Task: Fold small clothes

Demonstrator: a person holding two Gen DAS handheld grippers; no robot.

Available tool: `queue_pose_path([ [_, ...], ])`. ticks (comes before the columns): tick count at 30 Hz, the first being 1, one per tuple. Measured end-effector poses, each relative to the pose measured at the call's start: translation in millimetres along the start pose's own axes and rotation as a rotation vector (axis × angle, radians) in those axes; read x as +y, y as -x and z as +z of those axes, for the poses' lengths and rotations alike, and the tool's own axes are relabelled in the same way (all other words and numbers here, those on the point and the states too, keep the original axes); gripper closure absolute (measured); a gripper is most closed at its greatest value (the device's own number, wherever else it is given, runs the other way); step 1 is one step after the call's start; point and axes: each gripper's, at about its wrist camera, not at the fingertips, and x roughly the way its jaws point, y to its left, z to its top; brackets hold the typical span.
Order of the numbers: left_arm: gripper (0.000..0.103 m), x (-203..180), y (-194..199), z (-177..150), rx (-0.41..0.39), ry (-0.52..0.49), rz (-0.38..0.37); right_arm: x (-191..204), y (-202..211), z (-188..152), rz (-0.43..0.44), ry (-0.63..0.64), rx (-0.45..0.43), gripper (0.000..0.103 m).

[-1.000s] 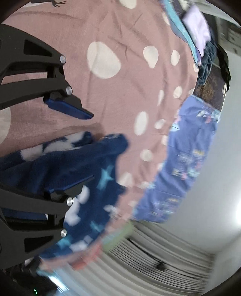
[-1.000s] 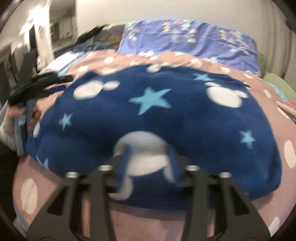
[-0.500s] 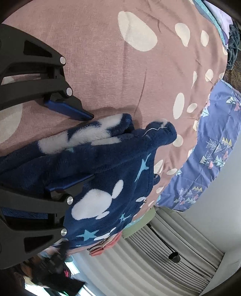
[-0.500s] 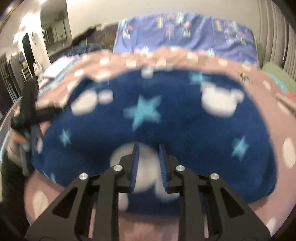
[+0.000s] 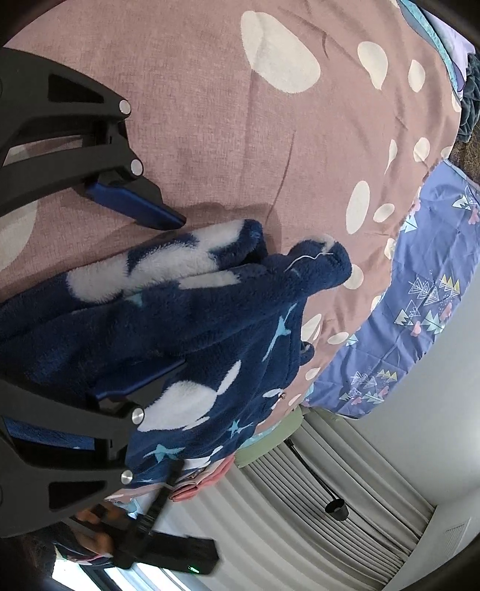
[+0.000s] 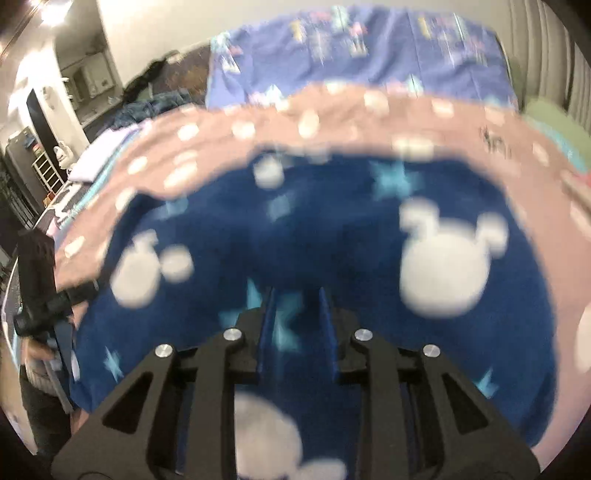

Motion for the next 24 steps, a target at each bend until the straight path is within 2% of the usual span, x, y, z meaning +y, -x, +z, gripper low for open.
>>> queue_pose_path([
  [2, 0.032, 0, 0, 0, 0.000, 0.000, 0.000, 3, -6, 12, -0.016, 0.021, -0.015, 0.076],
  [3, 0.032, 0, 0, 0, 0.000, 0.001, -0.001, 1, -22, 15, -0.033, 0.015, 0.036, 0.075],
  [4, 0.032, 0, 0, 0, 0.001, 0.006, -0.003, -4, -49, 11, -0.030, -0.006, 0.131, 0.074],
  [5, 0.031, 0, 0, 0, 0.001, 0.007, -0.005, -10, -68, 4, -0.020, -0.023, 0.171, 0.074],
  [7, 0.030, 1, 0, 0, 0.001, 0.009, -0.011, -3, -64, 6, -0.040, 0.018, 0.147, 0.074],
  [10, 0.026, 0, -1, 0, 0.004, 0.006, -0.020, 0, -47, 25, -0.010, -0.002, 0.138, 0.070],
  [14, 0.023, -4, -2, 0, 0.007, -0.006, -0.021, 7, -47, 70, -0.035, 0.046, 0.035, 0.070],
  [16, 0.022, -3, -2, 0, 0.006, -0.006, -0.024, 2, -73, 79, -0.043, 0.030, 0.074, 0.070],
  [18, 0.022, -3, -2, 0, 0.005, -0.005, -0.027, -12, -136, 73, -0.073, 0.004, 0.226, 0.066],
  [19, 0.022, -2, -2, 0, 0.004, -0.006, -0.029, -18, -155, 69, -0.059, -0.006, 0.245, 0.066],
  [20, 0.021, -2, -3, 1, 0.006, -0.005, -0.032, -17, -151, 70, -0.057, 0.002, 0.212, 0.066],
  [24, 0.021, 0, -2, 0, 0.002, 0.003, -0.044, -17, -142, 67, -0.044, 0.020, 0.174, 0.066],
])
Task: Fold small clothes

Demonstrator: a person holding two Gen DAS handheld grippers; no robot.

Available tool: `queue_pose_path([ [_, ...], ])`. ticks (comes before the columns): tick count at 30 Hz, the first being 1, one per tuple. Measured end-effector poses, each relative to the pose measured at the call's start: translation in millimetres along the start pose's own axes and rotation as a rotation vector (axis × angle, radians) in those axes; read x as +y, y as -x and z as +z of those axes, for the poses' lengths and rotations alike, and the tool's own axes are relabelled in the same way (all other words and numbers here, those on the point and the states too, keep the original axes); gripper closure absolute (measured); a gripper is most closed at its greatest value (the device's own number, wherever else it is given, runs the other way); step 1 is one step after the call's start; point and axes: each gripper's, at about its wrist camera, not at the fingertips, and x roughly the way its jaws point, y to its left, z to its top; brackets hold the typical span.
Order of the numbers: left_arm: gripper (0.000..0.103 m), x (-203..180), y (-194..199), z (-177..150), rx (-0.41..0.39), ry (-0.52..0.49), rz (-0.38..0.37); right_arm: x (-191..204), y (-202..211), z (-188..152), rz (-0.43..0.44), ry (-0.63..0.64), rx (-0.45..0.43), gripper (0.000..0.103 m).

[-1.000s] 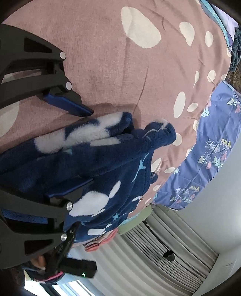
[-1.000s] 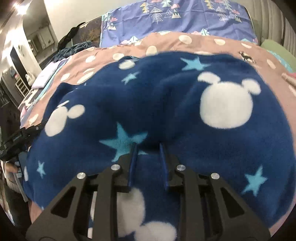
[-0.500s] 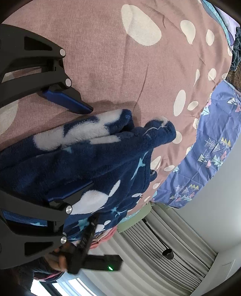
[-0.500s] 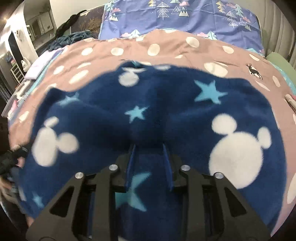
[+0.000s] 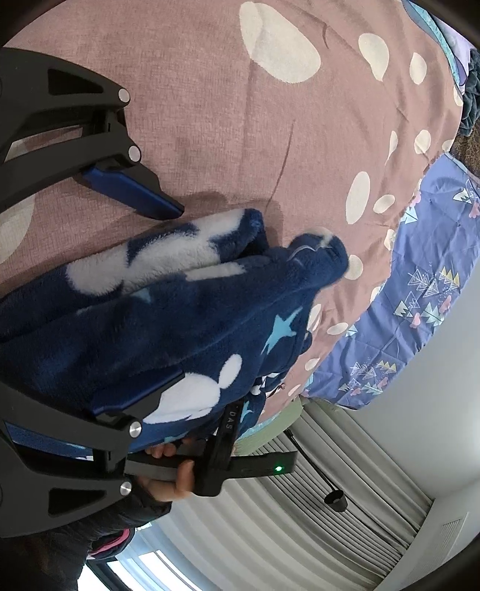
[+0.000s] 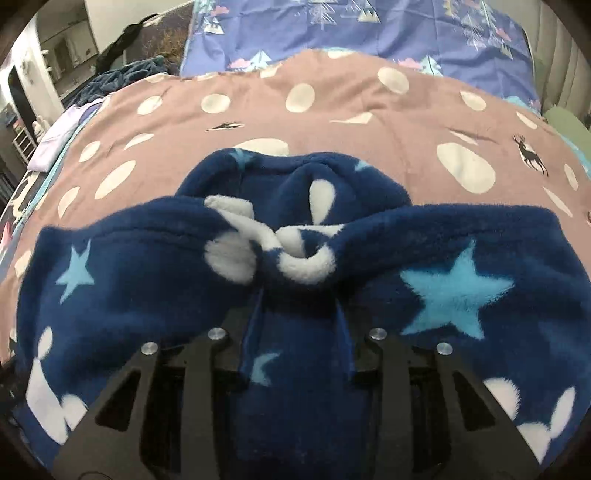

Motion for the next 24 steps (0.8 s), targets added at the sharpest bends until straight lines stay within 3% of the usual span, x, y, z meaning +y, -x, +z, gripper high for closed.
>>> queue_pose_path([
  [4, 0.021, 1, 0, 1, -0.002, 0.007, -0.006, -1, 15, -4, 0.011, -0.015, -0.038, 0.066],
  [7, 0.021, 3, 1, 2, -0.005, 0.012, -0.014, 13, 65, -24, -0.058, 0.038, -0.166, 0.062],
  [10, 0.021, 4, 1, 3, -0.005, 0.014, -0.016, 55, 115, -64, 0.000, 0.211, -0.249, 0.057],
  [14, 0.021, 7, 2, 3, -0.010, 0.024, -0.029, 136, 162, -158, 0.148, 0.560, -0.295, 0.048],
  [16, 0.021, 7, 3, 3, -0.012, 0.025, -0.032, 181, 170, -212, 0.183, 0.781, -0.311, 0.046],
  [18, 0.021, 7, 3, 3, -0.011, 0.026, -0.032, 209, 164, -246, 0.161, 0.921, -0.332, 0.043],
  [20, 0.021, 8, 4, 3, -0.011, 0.026, -0.034, 229, 151, -271, 0.062, 1.019, -0.387, 0.043],
  [24, 0.021, 8, 4, 3, -0.011, 0.028, -0.037, 238, 135, -274, -0.070, 1.002, -0.418, 0.043],
])
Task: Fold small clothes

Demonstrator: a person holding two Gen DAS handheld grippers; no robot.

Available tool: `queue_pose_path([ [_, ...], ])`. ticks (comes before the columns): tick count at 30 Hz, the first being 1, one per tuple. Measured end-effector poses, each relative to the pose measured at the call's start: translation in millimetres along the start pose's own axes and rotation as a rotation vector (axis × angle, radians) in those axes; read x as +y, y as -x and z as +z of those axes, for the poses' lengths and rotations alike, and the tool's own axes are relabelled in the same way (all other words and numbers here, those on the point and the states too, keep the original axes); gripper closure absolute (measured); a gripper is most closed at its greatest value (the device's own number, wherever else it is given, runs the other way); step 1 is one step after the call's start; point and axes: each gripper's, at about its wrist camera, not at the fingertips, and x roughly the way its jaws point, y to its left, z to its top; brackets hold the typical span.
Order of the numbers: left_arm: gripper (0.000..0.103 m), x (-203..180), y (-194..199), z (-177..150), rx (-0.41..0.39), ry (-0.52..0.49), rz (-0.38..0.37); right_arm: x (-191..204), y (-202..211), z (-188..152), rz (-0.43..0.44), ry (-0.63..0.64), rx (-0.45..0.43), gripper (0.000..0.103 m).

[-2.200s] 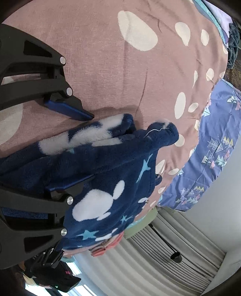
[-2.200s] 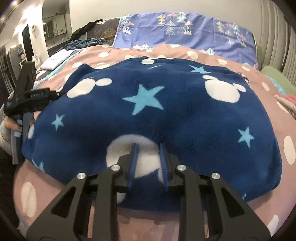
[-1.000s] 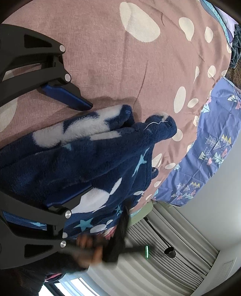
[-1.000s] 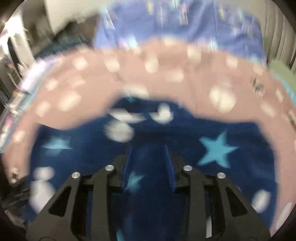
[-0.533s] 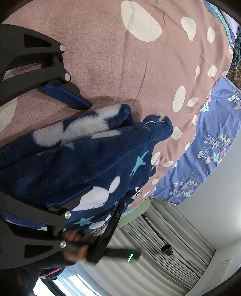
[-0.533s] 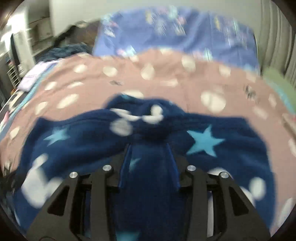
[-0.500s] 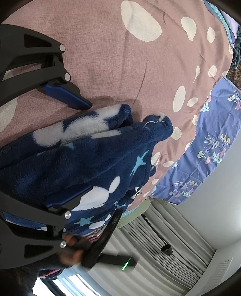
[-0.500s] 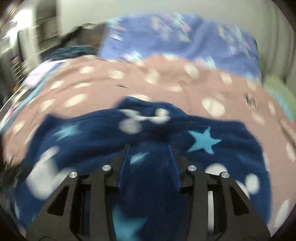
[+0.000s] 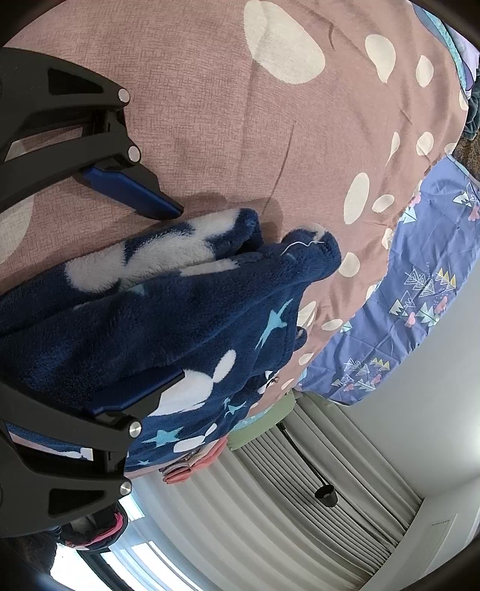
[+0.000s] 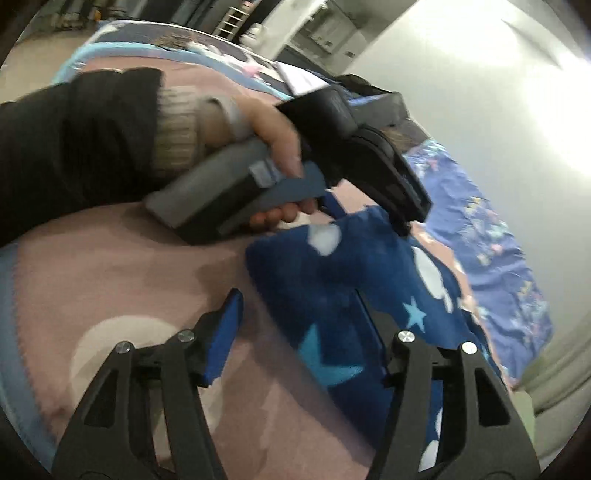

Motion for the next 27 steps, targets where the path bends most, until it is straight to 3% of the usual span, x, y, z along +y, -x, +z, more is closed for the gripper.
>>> queue_pose_path([
  [8, 0.021, 0, 0, 0, 0.000, 0.002, -0.001, 16, -11, 16, -0.095, 0.084, -0.043, 0.044],
  [10, 0.021, 0, 0, 0, -0.002, 0.005, -0.004, 16, -20, 16, -0.102, 0.084, -0.038, 0.053],
  [11, 0.020, 0, -1, 0, -0.003, 0.009, -0.007, 12, -26, 17, -0.071, 0.068, -0.015, 0.069],
  [12, 0.020, 0, -1, 1, -0.006, 0.015, -0.009, 10, -29, 16, -0.058, 0.058, -0.006, 0.079],
  [14, 0.020, 0, -3, 2, -0.020, 0.035, -0.009, 5, -26, 15, -0.048, 0.037, -0.016, 0.084],
  [16, 0.028, 0, -4, 6, -0.035, 0.059, -0.003, -6, -20, 15, -0.021, -0.013, -0.039, 0.086],
  [17, 0.058, 0, -6, 8, -0.037, 0.073, 0.001, -11, -16, 17, -0.006, -0.042, -0.052, 0.087],
  [18, 0.071, 2, -10, 9, -0.017, 0.123, -0.011, -17, -11, 17, 0.007, -0.081, -0.069, 0.087],
  [21, 0.075, -1, -9, 14, -0.041, 0.193, -0.028, -44, 12, 15, 0.015, -0.203, -0.118, 0.088],
  [27, 0.076, -81, 3, 45, -0.080, 0.046, 0.023, -104, 58, -9, 0.034, -0.441, -0.204, 0.088],
])
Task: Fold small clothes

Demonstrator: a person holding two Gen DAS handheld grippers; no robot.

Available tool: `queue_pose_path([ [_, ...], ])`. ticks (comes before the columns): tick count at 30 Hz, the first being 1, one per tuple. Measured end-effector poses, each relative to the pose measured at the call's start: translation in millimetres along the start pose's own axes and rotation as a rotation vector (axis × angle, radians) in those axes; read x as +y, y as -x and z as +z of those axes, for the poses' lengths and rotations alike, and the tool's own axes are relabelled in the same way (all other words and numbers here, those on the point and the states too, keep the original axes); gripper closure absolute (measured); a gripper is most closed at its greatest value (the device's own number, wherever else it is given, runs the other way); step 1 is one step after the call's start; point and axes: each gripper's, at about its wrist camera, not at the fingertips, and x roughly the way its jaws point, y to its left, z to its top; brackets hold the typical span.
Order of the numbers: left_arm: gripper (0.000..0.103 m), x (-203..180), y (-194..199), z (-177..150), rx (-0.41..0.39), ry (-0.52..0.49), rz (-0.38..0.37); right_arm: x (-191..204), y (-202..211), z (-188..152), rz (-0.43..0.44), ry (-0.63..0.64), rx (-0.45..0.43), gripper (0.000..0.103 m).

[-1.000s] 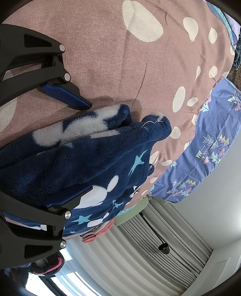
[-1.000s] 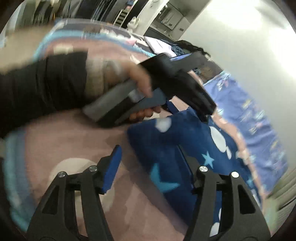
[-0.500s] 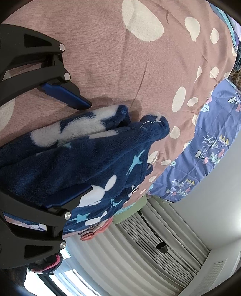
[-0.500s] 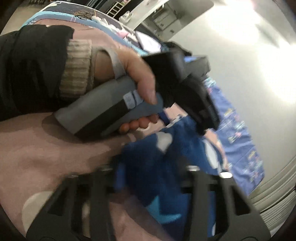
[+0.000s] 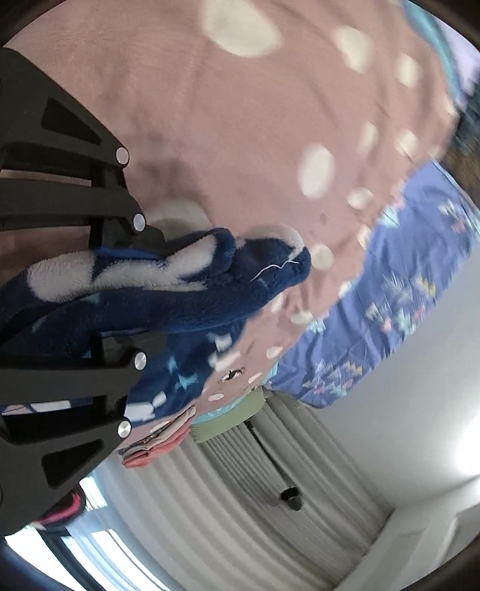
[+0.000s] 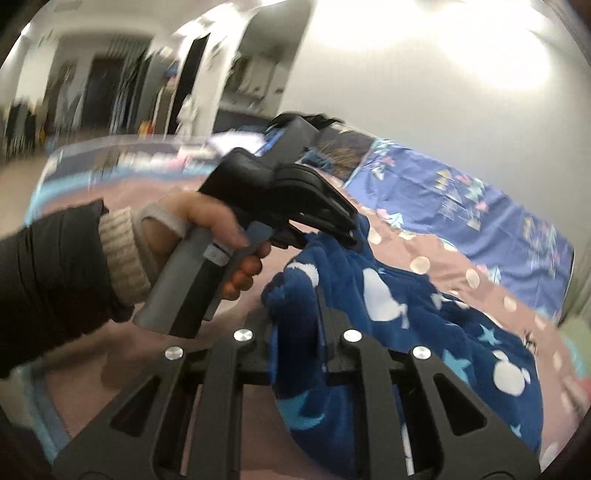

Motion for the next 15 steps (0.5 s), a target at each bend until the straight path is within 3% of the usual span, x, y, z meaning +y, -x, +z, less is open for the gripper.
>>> queue_pose_path([
  [5, 0.076, -82, -9, 16, -0.004, -0.147, 0.032, -61, 42, 4, -0.021, -0.169, -0.093, 0.088],
  [8, 0.076, -141, -34, 15, 0.019, -0.240, 0.048, -110, 70, -8, -0.026, -0.310, -0.120, 0.088],
  [11, 0.076, -179, -60, 10, 0.058, -0.297, 0.061, -162, 90, -30, -0.033, -0.459, -0.118, 0.088],
  [15, 0.075, -238, -124, -12, 0.141, -0.411, 0.082, -229, 112, -77, -0.024, -0.684, -0.102, 0.089],
])
